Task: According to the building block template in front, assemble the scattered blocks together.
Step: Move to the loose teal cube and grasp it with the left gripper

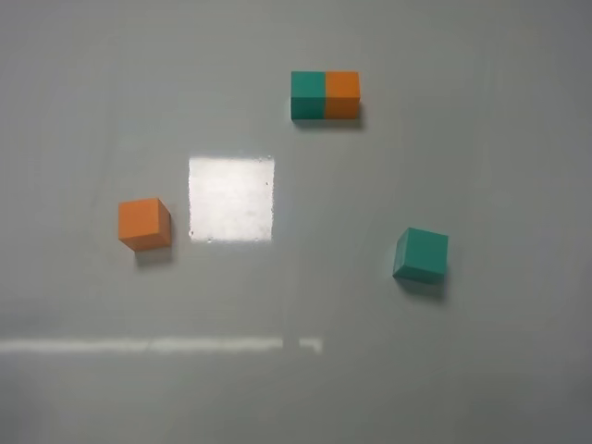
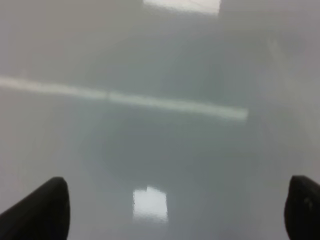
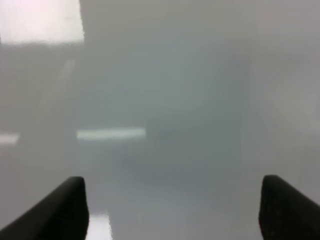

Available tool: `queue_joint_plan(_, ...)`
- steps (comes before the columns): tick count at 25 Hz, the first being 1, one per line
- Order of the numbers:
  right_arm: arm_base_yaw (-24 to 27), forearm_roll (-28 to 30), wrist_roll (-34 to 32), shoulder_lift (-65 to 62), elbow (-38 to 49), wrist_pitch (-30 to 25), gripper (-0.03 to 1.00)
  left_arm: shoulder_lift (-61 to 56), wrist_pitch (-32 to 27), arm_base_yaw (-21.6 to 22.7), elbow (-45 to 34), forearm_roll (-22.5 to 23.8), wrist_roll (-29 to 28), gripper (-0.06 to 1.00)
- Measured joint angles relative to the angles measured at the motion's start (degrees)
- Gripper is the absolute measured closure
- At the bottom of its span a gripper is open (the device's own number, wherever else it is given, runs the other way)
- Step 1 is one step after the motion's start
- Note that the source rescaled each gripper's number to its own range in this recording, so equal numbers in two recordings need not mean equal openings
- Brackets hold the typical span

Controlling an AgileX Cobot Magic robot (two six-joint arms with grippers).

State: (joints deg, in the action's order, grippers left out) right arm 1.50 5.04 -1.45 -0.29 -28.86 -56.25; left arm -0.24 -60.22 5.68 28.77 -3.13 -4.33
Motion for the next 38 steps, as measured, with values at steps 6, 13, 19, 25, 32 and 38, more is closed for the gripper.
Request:
queue_joint_plan(6,0.0,0.0,-0.07,0.0,0.0,0.0,0.02,0.0,0.0,0.0,0.0,0.06,-0.1,0.09)
queue_joint_plan(13,0.0,0.0,-0.07,0.0,0.0,0.0,-0.03,0.0,0.0,0.0,0.0,0.06,-0.26,0.17)
queue_joint_plan(19,0.0,0.0,-0.02,0.0,0.0,0.02,-0.03,0.0,0.0,0.0,0.0,0.06,-0.26,0.29)
queue_joint_plan(25,0.0,0.0,0.1,0.0,0.0,0.09,-0.03,0.0,0.0,0.0,0.0,0.06,-0.26,0.3)
queue_joint_plan(32,0.0,0.0,0.04,0.0,0.0,0.09,-0.03,0.0,0.0,0.0,0.0,0.06,-0.26,0.3)
queue_joint_plan(38,0.0,0.0,-0.03,0.0,0.0,0.13,-0.03,5.7,-5.33,0.0,6.78,-0.05,2.94,0.3)
